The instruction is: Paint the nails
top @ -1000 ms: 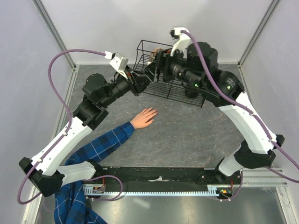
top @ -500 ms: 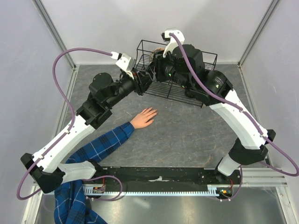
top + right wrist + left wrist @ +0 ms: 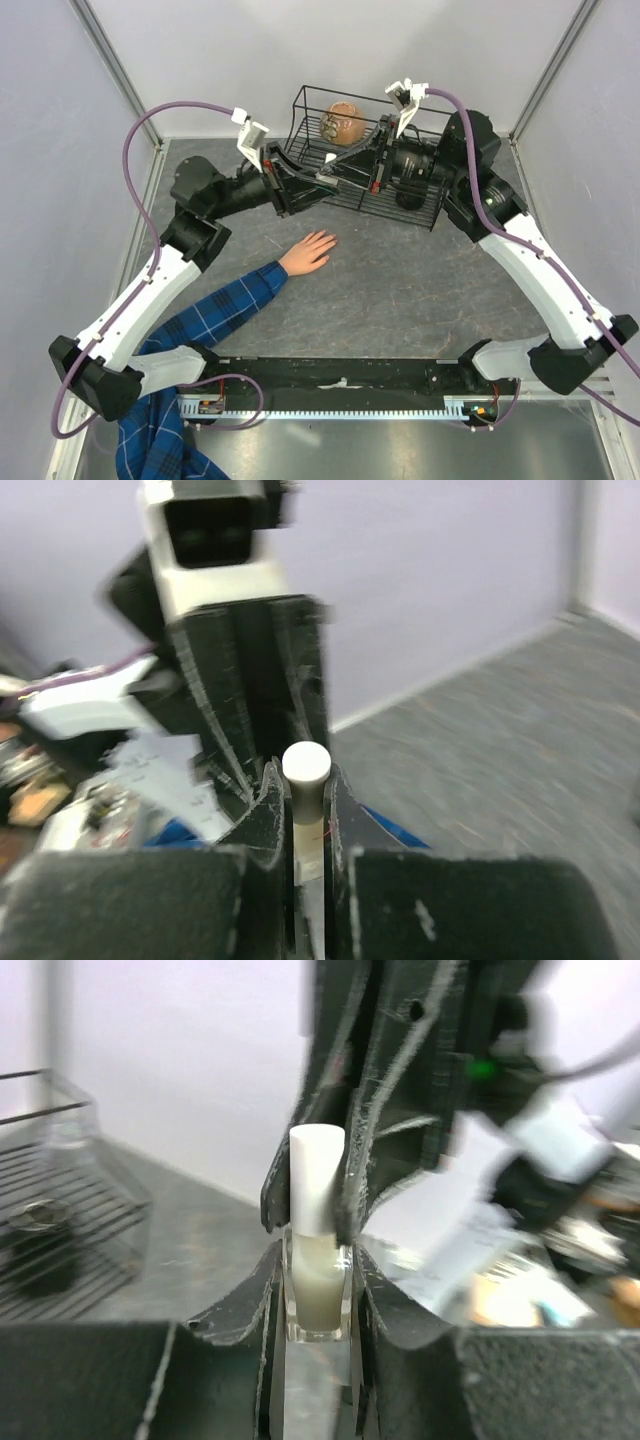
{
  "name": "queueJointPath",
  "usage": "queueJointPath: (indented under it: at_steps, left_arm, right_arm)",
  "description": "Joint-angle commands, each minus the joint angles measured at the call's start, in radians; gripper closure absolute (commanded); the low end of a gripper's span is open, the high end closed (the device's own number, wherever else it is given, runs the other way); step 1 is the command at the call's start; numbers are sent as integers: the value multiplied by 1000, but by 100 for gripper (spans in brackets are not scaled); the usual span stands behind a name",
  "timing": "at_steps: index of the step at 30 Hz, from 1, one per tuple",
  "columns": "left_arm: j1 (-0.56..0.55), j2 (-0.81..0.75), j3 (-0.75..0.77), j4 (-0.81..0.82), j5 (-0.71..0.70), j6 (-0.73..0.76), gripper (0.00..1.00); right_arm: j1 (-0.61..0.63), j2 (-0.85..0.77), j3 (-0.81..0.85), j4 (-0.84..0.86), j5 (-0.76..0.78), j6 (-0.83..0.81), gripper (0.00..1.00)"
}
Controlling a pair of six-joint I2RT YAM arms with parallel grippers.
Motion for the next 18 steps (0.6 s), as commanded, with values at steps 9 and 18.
queueJointPath:
  at_steps: [9, 18]
  left_arm:
    - [108, -20, 88, 195, 220, -144, 98]
    - [103, -63, 106, -148, -77, 199, 98]
  right_arm:
    - [-15, 16, 11, 108, -291, 128, 64]
    - [-5, -2, 103, -183, 238, 17, 12]
